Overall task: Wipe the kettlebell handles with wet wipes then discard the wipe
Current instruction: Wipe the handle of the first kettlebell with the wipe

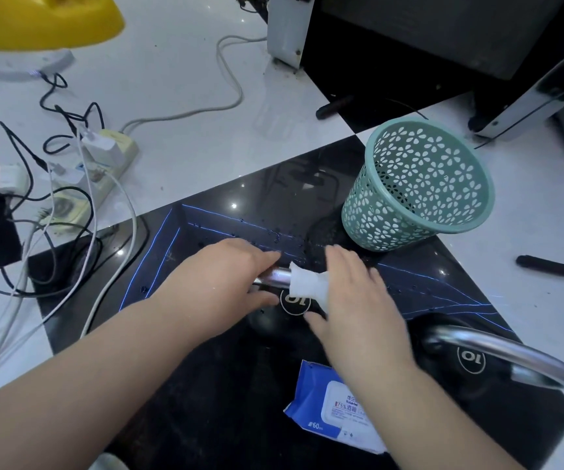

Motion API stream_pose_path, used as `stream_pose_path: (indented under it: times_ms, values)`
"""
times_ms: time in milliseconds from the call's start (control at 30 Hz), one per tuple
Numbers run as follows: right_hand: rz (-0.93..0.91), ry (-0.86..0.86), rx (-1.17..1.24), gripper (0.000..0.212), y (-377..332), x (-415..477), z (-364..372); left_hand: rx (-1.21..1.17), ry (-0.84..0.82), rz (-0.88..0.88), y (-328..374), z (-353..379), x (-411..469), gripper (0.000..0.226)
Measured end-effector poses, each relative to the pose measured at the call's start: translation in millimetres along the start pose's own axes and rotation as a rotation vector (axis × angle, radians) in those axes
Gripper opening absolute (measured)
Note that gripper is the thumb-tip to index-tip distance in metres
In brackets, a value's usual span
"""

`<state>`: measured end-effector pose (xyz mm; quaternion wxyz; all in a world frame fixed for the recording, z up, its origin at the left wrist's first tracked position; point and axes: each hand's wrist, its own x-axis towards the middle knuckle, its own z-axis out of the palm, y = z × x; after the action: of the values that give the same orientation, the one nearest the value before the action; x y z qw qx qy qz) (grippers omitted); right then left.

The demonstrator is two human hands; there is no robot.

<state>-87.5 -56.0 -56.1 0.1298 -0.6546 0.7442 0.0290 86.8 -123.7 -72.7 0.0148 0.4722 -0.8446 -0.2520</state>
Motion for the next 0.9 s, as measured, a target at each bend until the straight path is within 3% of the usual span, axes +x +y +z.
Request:
stream_pose_path:
  times_ms: [100, 267, 367, 467, 567, 667, 800, 900]
  values:
    - [0.162, -0.130, 0.091, 0.047, 27, -2, -24, 0.003, 0.021, 0.047, 20, -10, 0, 0.076]
    - [0.202, -0.308, 0.008, 0.011, 35, 21, -20, 0.330, -0.028, 0.175, 53, 0, 18, 0.073]
    - [0.176, -0.310, -0.024, 0.032, 33, 29, -2, 0.504, -0.089, 0.189, 64, 18, 28, 0.046]
    - [0.203, -0.275, 0.008, 0.037, 36, 31, 8, 0.499, -0.093, 0.186, 71, 22, 33, 0.016]
    - [0.192, -0.261, -0.008, 0.025, 37, 31, 10, 0.445, -0.022, 0.216, 65, 22, 29, 0.016]
    - [0.163, -0.242, -0.009, 0.007, 35, 30, 8, 0.382, 0.140, 0.248, 44, 29, 22, 0.030]
    - [0.171, -0.259, -0.024, 0.011, 35, 30, 5, 0.354, 0.167, 0.106, 14, 33, 14, 0.026]
    - [0.179, -0.254, -0.037, 0.013, 34, 31, 6, 0.182, 0.134, -0.012, -8, 37, 8, 0.024]
